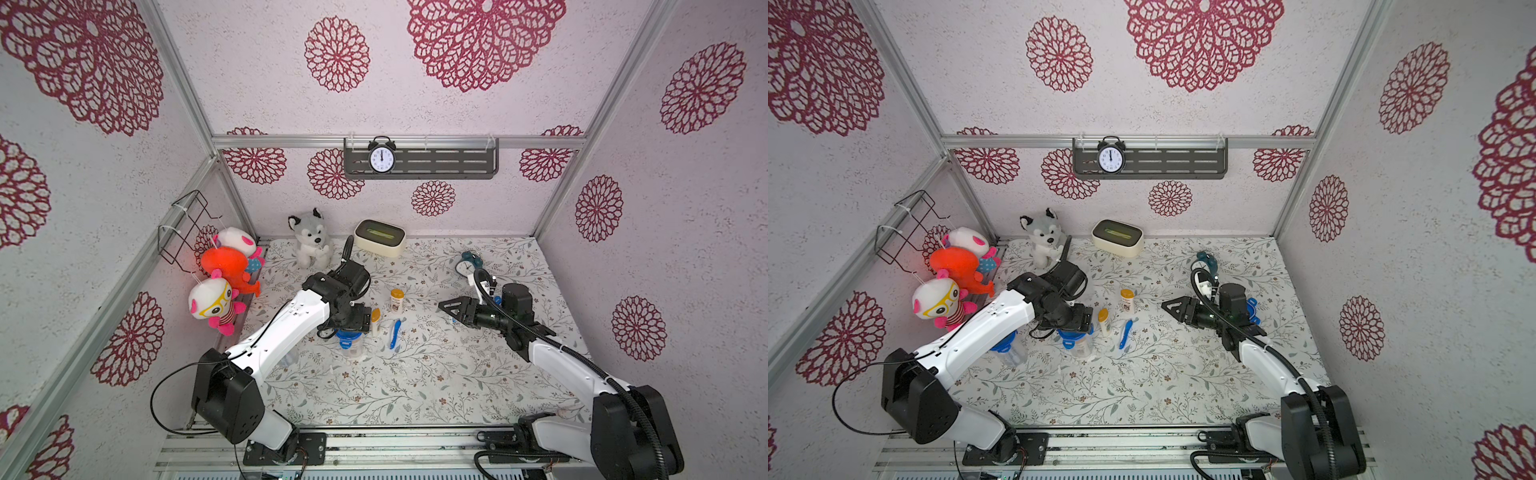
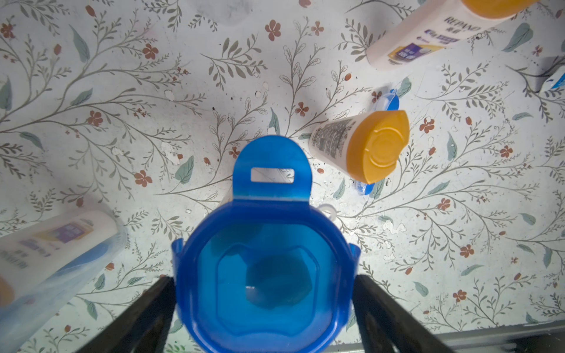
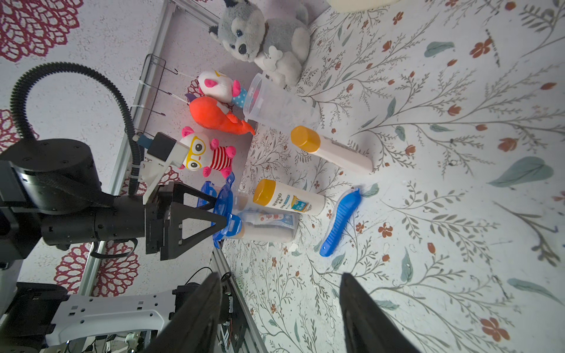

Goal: Pack away toiletry kits
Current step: Close the fastener on the container.

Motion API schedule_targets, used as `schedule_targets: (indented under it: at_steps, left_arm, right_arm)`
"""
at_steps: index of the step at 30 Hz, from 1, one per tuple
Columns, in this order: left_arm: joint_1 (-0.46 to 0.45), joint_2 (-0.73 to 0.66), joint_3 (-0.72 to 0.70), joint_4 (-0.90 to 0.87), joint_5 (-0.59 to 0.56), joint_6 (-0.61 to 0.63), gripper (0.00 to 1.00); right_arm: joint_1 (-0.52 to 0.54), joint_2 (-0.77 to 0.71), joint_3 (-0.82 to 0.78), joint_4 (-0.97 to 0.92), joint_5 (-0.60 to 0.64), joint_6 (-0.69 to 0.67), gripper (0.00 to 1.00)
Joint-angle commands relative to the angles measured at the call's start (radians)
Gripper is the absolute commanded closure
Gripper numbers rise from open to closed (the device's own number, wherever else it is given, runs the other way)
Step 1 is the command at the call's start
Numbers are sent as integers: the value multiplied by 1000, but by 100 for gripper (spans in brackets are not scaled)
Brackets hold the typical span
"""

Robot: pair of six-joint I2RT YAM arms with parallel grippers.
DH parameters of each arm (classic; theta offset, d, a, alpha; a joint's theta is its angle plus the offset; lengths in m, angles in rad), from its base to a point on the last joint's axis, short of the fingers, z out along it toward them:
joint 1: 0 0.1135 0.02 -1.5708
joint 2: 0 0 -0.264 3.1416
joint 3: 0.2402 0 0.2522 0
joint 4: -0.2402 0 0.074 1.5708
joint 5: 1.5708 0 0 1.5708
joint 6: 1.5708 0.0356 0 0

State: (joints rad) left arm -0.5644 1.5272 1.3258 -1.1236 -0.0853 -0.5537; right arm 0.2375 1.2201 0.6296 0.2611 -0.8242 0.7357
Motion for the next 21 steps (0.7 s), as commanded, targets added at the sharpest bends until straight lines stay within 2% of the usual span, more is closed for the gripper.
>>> schedule_targets:
  at_steps: [1, 3, 6, 9, 16, 18, 21]
  left_arm:
    - [-24, 69, -72, 46, 59, -26, 23]
    - [-28, 69, -76, 51, 60, -32, 19]
    - [-44, 68, -70, 42, 46, -35, 6]
    - [-56, 70, -66, 33, 41, -38, 1]
    - [-60, 80, -96, 59, 40, -52, 2]
    - [-61, 80, -96, 59, 42, -55, 0]
    - [-60, 79, -91, 58, 38, -58, 6]
  right_arm:
    - [-7, -11, 4, 35, -22, 5, 38]
    - [-10, -13, 2, 33, -21, 5, 38]
    - [-10, -12, 2, 33, -21, 5, 38]
    - [-11, -13, 1, 34, -22, 6, 37]
    - [-14, -18, -2, 38, -23, 8, 38]
    - [-17, -18, -4, 38, -21, 9, 38]
    - [-23, -23, -6, 39, -19, 11, 38]
